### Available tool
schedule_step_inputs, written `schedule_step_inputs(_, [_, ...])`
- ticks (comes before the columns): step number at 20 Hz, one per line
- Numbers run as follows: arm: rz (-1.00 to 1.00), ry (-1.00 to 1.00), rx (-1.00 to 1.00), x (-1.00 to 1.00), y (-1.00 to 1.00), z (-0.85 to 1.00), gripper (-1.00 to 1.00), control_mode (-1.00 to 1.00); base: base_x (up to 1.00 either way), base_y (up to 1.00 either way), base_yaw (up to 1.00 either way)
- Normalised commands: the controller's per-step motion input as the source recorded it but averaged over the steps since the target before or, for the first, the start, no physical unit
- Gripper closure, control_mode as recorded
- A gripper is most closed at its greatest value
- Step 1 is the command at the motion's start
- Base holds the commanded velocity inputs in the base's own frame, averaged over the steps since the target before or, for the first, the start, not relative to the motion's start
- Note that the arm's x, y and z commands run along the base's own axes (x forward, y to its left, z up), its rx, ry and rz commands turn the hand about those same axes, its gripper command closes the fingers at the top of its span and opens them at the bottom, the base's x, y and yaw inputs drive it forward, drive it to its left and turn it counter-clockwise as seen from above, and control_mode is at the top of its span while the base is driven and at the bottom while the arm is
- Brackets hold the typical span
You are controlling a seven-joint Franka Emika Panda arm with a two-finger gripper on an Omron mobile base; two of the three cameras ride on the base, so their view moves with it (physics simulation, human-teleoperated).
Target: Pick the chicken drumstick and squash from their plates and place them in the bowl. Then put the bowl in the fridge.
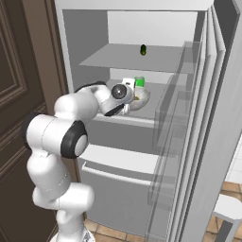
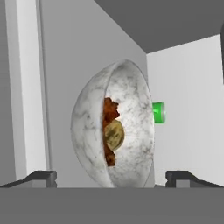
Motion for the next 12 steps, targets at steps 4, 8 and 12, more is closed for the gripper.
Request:
schedule_step_inputs(4, [0.00,0.00,0.00,-0.32,0.04,0.28,-1.00,-1.00,0.00,0.00,0.00])
schedule_step_inputs(8, [0.00,0.00,-0.03,-0.36,0.02,0.41,-1.00,-1.00,0.00,0.00,0.00])
schedule_step_inputs(12, [0.00,0.05,-0.04,-0.40,0.03,0.47,-1.00,-1.00,0.00,0.00,0.00])
